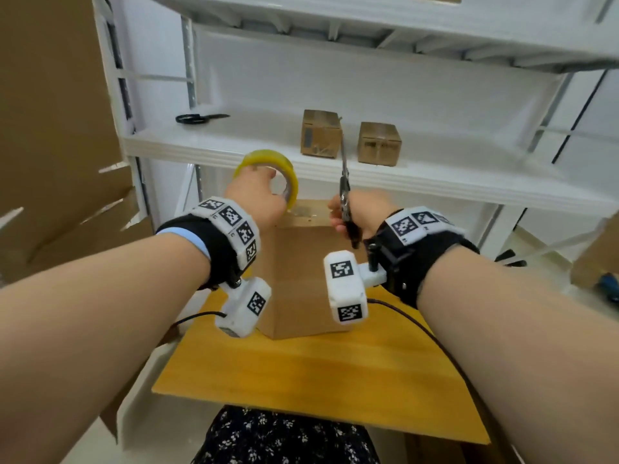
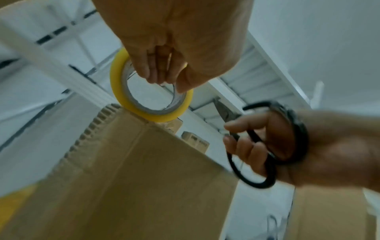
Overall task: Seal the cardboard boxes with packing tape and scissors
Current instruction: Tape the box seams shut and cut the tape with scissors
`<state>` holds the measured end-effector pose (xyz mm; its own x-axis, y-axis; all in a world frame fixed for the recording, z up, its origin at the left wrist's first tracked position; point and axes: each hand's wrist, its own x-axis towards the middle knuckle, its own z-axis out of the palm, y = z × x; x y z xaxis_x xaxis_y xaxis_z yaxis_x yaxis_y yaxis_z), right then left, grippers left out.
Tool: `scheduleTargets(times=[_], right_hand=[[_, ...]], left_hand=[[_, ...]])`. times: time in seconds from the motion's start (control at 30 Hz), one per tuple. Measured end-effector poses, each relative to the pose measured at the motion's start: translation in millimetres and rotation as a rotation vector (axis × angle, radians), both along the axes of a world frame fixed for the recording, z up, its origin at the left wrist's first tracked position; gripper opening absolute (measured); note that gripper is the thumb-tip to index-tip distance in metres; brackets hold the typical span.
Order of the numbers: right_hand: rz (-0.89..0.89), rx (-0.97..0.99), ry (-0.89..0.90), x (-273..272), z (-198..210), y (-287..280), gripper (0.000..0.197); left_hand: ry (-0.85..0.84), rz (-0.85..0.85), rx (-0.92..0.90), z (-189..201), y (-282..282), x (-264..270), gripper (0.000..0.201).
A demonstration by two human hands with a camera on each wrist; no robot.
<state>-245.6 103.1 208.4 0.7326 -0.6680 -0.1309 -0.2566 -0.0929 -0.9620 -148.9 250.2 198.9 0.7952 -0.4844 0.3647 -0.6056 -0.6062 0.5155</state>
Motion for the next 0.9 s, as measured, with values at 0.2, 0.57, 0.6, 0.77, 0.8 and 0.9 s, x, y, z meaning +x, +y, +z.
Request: scheduleTargets(times=[0.2, 0.57, 0.6, 0.77, 0.8, 0.9], right_hand=[[-0.016, -0.302, 0.112, 56, -20, -43, 0.037], [0.133, -0.274, 0.088, 53, 19, 23, 0.019], [0.152, -0.274, 0.078, 55, 18, 23, 0.024], [0.22, -0.262, 0.126, 59, 7, 18, 0.023], [0.222, -0.27, 0.129, 58, 5, 16, 0.023], [0.224, -0.278, 0.138, 54, 3, 15, 0.025]], left_hand=[[-0.043, -0.021, 0.377, -2, -19, 10, 0.058], [0.209, -0.031, 0.389, 6, -35, 24, 0.061], [0.188, -0.042, 0.415, 7, -36, 24, 0.063], [0.069, -0.096, 0.554, 8, -34, 23, 0.048], [0.033, -0.093, 0.578, 9, -34, 22, 0.042], [-0.017, -0.076, 0.592, 11, -33, 18, 0.033]])
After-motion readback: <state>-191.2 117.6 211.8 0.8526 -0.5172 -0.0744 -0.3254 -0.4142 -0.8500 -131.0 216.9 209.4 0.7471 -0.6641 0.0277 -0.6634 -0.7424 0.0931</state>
